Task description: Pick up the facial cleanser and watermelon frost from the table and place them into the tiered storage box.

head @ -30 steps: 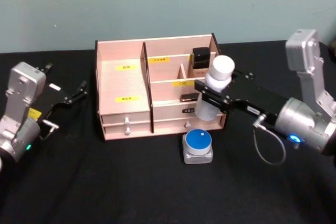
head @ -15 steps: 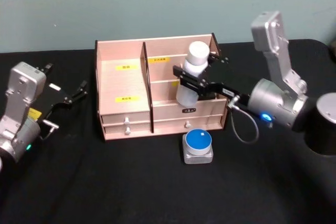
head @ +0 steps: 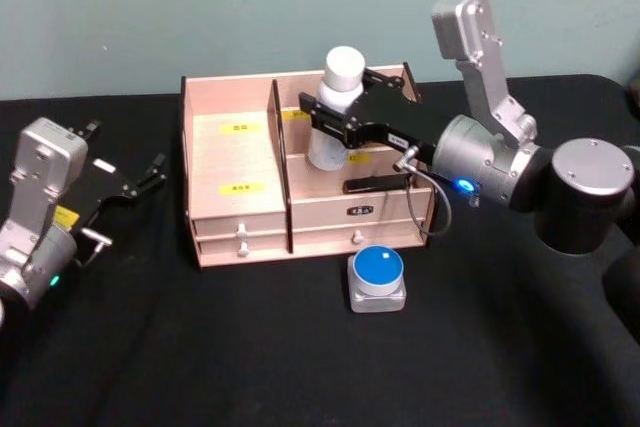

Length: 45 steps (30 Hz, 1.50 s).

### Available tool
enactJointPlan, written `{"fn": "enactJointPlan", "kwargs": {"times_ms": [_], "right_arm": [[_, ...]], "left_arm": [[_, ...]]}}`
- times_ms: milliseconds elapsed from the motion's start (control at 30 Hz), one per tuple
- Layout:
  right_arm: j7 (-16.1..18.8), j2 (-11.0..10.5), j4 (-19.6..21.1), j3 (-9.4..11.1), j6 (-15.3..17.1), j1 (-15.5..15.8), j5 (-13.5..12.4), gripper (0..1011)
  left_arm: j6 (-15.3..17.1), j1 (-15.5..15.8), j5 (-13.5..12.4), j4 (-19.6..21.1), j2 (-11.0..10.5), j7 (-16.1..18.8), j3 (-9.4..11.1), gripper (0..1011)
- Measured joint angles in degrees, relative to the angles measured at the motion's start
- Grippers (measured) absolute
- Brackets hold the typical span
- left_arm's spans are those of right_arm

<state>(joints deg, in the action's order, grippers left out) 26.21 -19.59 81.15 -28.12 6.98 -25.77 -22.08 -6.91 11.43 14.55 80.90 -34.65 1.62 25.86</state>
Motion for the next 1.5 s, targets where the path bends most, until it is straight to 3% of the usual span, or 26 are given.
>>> {"fn": "enactJointPlan", "kwargs": {"times_ms": [533, 1500], "right_arm": [[-1.14, 5.3, -9.93, -0.29, -2.36, -5.78, 2.5, 592], [-0.46, 7.41, -13.74, 0.17, -2.62, -7.32, 4.2, 592]], "left_arm": [[0.0, 0.0, 0.0, 0.0, 0.0, 0.0, 0.0, 1010], [0.0, 0.0, 0.0, 0.0, 0.0, 0.0, 0.0, 1010]]}}
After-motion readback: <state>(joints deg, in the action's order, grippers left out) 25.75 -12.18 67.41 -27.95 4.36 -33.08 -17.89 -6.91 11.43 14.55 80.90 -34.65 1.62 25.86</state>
